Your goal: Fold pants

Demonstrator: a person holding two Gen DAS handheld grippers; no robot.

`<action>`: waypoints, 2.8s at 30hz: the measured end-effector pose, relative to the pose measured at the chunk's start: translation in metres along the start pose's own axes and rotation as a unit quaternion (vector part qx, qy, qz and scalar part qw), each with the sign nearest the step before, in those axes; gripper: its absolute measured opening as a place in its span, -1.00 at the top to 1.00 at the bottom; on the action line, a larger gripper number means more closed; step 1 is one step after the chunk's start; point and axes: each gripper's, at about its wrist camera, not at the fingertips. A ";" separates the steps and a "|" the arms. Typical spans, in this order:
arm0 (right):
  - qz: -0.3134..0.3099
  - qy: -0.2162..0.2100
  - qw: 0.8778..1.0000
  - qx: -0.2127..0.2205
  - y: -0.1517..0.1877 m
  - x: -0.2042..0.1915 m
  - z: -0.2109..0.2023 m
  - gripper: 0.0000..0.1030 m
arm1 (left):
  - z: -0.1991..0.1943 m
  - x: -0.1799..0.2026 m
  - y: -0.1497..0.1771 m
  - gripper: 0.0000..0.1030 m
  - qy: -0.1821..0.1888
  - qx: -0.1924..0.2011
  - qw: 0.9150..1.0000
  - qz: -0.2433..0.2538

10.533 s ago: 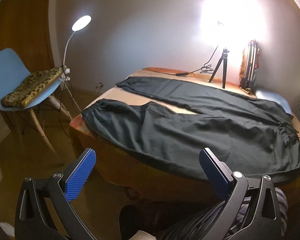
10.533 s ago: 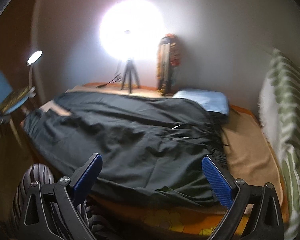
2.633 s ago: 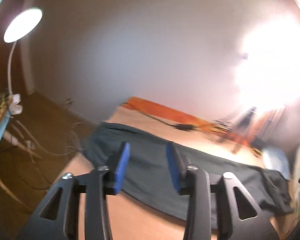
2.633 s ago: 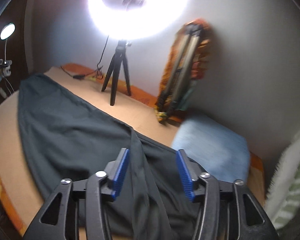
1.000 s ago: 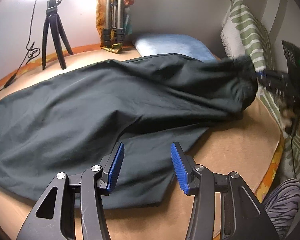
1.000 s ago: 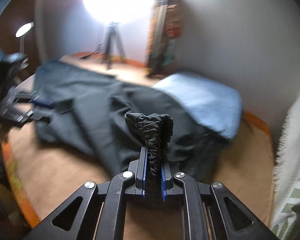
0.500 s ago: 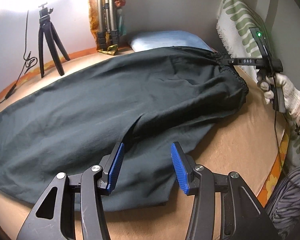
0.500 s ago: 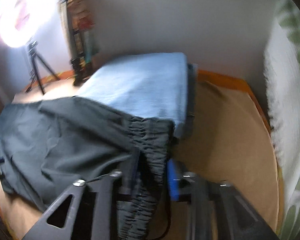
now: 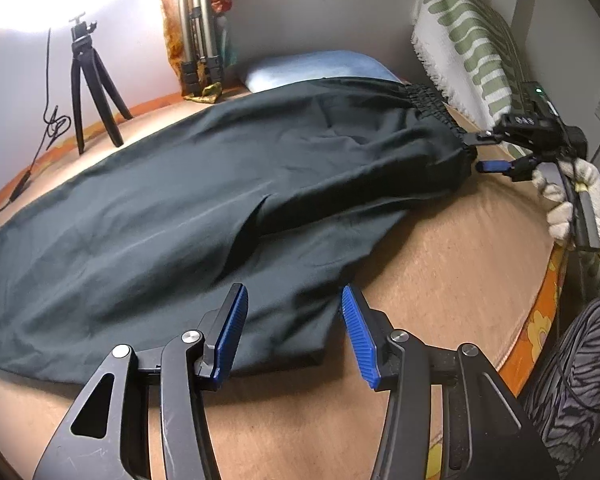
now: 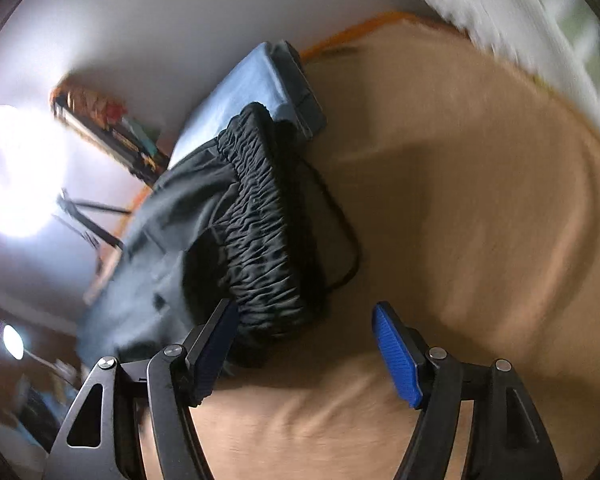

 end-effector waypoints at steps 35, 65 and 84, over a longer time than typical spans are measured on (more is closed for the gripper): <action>0.011 -0.029 0.994 0.108 -0.030 -0.029 -0.012 0.56 | 0.008 0.019 0.016 0.89 0.006 0.013 0.993 0.118; -0.158 0.119 0.966 0.166 0.006 -0.116 -0.050 0.20 | -0.092 -0.114 0.052 0.08 -0.057 0.078 0.989 -0.114; -0.293 -0.050 0.951 0.080 0.119 -0.297 0.031 0.08 | -0.161 -0.353 0.160 -0.20 -0.114 0.120 0.862 -0.478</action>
Point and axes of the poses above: each gripper's, at about its wrist camera, not at the fingertips, and z roughly the way its jaws point, x to its right, y to its underside, and after that the axes turned 1 degree about -z, right-handed
